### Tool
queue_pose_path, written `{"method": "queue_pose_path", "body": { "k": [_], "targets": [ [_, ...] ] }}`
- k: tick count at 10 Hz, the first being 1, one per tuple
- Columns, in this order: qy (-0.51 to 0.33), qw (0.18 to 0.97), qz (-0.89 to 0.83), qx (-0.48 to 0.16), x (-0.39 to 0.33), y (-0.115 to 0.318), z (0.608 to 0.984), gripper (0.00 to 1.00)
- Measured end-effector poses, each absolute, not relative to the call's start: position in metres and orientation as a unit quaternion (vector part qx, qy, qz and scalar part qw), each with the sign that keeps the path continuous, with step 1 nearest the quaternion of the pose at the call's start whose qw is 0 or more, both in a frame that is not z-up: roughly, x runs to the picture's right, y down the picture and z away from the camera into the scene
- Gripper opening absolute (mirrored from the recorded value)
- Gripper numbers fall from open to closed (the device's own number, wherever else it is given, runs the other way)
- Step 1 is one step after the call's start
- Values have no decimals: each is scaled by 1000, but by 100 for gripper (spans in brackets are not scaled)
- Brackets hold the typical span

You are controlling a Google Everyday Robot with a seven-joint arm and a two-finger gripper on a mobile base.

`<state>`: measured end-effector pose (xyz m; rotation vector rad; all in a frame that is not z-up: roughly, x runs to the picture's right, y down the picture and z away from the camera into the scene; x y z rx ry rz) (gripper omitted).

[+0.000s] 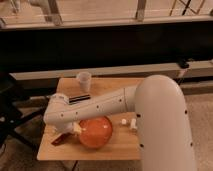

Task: Place the pepper on the white sponge

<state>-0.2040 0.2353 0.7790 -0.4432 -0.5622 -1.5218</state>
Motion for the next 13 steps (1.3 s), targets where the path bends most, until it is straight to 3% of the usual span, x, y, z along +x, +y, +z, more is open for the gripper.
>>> {"method": "queue_pose_path", "body": {
  "k": [13],
  "targets": [
    [-266,732,-594,-201,-221,222,759,80]
  ]
}}
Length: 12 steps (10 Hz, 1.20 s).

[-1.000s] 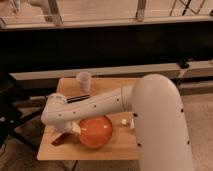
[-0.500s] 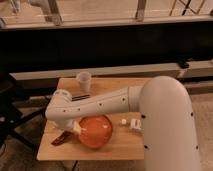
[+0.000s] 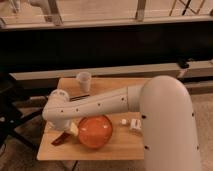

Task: Place the pepper on the white sponge

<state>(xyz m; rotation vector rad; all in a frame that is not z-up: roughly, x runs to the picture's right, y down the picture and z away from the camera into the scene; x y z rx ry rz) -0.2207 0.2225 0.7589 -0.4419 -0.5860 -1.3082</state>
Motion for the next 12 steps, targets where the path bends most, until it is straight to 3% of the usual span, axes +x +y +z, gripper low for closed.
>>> {"method": "queue_pose_path", "body": {
  "k": [6,12],
  "targets": [
    [-248,759,-561,-218,-242,231,755,80],
    [-229,800,-495,-249,-244,238,774,80]
  ]
}}
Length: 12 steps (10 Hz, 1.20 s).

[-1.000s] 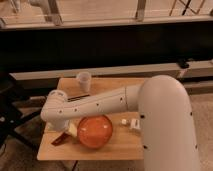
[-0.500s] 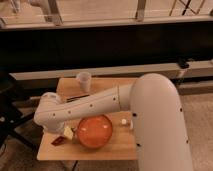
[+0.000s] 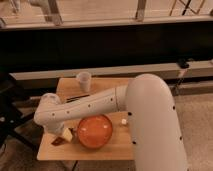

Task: Place the pepper on the white sponge

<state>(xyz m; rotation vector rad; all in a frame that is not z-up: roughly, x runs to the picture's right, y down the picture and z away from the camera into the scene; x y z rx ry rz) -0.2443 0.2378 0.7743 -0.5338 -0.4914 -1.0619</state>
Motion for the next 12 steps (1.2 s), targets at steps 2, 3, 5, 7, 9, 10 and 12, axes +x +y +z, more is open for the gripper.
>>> {"method": "queue_pose_path", "body": {
  "k": [2,3,5,7,9,10,12],
  "targets": [
    [-230,807,-480,-256,-240,237,785,80],
    [-229,811,-471,-260,-236,238,792,80],
    [-228,815,-464,-264,-234,240,797,80],
    [-226,816,-461,-266,-235,243,802,80],
    [-224,816,-461,-267,-236,245,804,80],
    [-224,816,-462,-267,-237,246,804,80],
    [-223,815,-463,-269,-237,247,805,80]
  ]
}}
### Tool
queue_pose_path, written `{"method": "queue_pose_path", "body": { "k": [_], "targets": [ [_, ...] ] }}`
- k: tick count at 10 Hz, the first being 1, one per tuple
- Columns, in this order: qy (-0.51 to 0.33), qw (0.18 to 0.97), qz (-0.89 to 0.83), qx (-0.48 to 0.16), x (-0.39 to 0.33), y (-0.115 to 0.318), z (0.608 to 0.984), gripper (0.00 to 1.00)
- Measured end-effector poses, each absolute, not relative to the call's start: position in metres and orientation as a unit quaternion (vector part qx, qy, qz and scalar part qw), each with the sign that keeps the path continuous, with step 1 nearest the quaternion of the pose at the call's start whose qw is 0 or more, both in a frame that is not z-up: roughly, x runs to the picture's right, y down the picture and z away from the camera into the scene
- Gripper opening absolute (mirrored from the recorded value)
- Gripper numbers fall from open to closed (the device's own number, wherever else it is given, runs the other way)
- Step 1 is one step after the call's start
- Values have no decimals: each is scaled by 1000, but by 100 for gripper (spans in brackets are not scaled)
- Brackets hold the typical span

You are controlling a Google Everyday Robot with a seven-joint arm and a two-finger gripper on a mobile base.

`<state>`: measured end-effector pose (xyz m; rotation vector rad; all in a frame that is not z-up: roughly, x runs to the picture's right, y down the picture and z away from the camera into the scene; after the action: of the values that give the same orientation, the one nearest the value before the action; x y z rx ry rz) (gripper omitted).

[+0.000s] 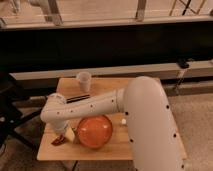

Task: Place the pepper on the white sponge

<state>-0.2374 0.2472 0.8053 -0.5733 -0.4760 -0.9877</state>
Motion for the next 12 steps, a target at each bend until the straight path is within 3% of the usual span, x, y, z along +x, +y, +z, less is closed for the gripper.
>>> {"method": "queue_pose_path", "body": {
  "k": [2,8,9,12],
  "targets": [
    [-223,813,-465,-271,-238,249,806,70],
    [-215,807,-470,-285,-236,255,812,8],
    [-217,807,-470,-284,-236,256,810,3],
    [-228,804,-475,-275,-237,251,806,3]
  ]
}}
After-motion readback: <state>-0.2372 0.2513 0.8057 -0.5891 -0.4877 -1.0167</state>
